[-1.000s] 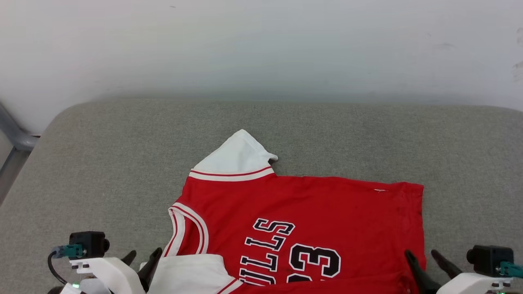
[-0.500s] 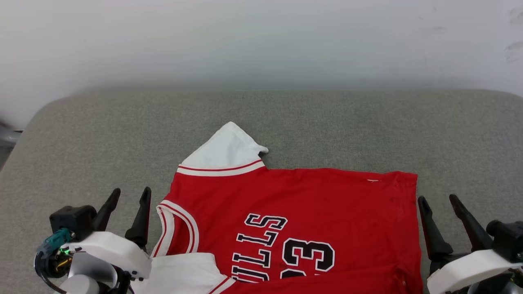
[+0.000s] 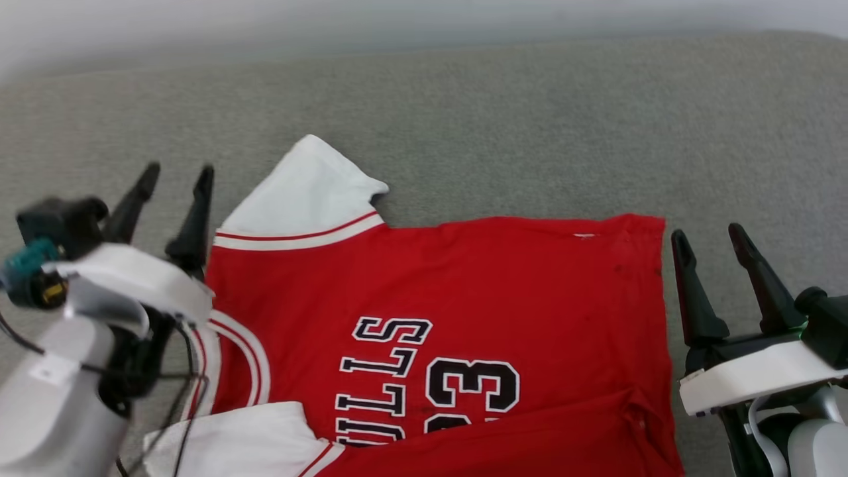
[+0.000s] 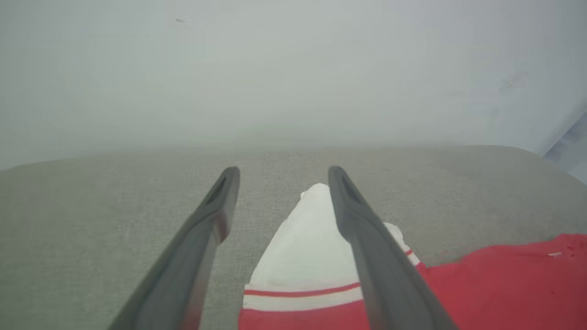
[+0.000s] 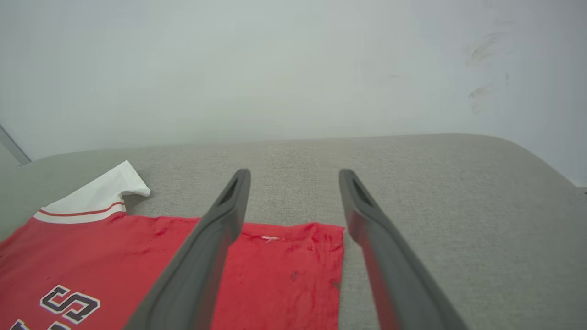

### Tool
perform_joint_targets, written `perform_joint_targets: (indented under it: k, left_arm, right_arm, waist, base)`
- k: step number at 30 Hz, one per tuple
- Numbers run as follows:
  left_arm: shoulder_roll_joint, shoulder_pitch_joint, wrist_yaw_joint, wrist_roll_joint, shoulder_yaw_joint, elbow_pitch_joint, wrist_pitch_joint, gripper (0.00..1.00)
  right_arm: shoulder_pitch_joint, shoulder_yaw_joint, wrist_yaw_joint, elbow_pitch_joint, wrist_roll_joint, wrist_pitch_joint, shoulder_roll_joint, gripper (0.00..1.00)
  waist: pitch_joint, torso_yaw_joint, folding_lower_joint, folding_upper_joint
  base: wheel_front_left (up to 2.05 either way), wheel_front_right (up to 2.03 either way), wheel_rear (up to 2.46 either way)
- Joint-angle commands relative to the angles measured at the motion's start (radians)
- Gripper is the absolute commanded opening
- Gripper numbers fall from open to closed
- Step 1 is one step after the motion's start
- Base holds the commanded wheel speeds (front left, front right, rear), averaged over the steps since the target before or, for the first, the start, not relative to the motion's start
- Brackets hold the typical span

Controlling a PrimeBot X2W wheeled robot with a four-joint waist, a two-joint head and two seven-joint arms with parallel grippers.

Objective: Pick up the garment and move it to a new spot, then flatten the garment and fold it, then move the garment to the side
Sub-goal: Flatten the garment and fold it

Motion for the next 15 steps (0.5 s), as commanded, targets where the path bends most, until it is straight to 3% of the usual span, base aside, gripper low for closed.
perform_joint_targets:
  k: [1, 8, 15]
  left_arm:
    - [0.016, -0.066, -0.027, 0.0, -0.003, 0.016, 0.024, 1.0]
    - [0.05, -0.299, -0.138, -0.05, -0.032, 0.125, 0.212, 1.0]
    - [0.077, -0.481, -0.191, -0.126, -0.106, 0.273, 0.511, 1.0]
  right_arm:
    - [-0.023, 0.001, -0.001, -0.003, -0.001, -0.008, 0.007, 1.0]
    - [-0.053, 0.003, -0.001, 0.01, 0.003, -0.017, 0.015, 1.0]
    - [-0.076, 0.021, -0.001, 0.025, 0.023, -0.032, 0.017, 1.0]
  waist:
    - [0.048, -0.046, -0.0002, 0.0]
    - [0.089, -0.096, -0.0002, 0.0]
    - [0.132, -0.151, -0.0002, 0.0]
  base:
    - [0.0, 0.0, 0.0]
    - [0.0, 0.0, 0.0]
    - [0.0, 0.0, 0.0]
